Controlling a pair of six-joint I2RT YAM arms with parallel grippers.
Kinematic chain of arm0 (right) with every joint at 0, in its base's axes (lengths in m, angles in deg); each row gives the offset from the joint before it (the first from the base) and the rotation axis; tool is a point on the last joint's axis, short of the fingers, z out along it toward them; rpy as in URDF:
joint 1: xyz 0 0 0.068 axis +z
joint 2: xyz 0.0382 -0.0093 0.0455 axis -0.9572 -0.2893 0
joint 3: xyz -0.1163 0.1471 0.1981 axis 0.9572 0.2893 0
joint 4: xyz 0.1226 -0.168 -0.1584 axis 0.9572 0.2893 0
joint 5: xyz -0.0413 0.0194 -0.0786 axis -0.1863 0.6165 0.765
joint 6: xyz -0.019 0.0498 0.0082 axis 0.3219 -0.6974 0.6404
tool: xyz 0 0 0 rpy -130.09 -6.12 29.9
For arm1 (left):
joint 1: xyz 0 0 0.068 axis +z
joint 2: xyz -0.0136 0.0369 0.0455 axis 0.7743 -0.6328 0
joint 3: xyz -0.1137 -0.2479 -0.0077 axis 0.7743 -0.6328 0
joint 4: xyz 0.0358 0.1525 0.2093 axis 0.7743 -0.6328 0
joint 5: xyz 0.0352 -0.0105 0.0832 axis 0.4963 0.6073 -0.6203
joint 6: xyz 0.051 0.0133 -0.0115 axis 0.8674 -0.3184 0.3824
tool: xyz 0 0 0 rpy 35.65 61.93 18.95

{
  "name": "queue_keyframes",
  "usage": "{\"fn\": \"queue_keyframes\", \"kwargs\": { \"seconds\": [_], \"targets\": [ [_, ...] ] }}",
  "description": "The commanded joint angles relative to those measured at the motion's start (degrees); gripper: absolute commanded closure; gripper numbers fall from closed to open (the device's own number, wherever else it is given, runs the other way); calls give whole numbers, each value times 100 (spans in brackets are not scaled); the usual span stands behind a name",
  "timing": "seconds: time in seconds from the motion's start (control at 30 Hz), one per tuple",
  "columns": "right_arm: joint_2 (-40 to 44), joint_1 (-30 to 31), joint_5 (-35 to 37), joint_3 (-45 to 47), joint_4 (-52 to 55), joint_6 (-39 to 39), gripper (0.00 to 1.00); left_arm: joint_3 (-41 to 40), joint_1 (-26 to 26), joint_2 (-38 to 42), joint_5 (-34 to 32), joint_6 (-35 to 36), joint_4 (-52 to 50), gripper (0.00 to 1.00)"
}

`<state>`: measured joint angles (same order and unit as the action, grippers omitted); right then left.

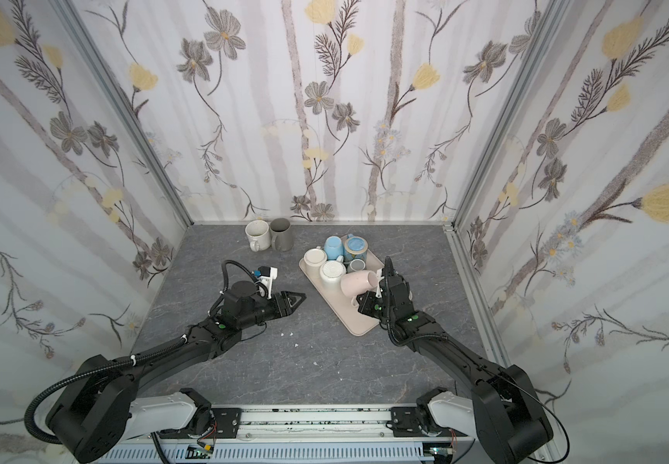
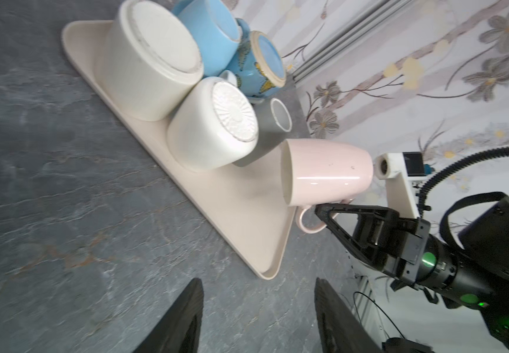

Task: Turn the mug right side up
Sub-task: Pick up the mug from the tray, then place the mug at the top-left of the table.

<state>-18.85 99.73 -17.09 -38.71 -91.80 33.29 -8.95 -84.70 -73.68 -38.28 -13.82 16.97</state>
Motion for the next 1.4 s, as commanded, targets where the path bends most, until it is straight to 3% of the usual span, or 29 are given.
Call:
{"fn": "queue_keyframes", "kwargs": {
  "seconds": [0.0,0.37,0.83,1.13,1.37],
  "targets": [
    [160,0,-565,21,-1221,-374,100,-7,-139,-184,359,-564,1219,42],
    [-85,293,-1804,-141,-2929,-1026,100,98,-336,-912,963,-1711,3488,41],
    [-629,601,-2323,-385,-4005,-1452,100,118,-372,-1040,830,-2050,3939,43],
    [-828,615,-2354,-183,-4713,-1923,100,110,-311,-1073,915,-2410,4645,62],
    [-933,609,-2378,-154,-4941,-2087,100,-19,-241,-1189,918,-2720,5074,96]
  ]
}}
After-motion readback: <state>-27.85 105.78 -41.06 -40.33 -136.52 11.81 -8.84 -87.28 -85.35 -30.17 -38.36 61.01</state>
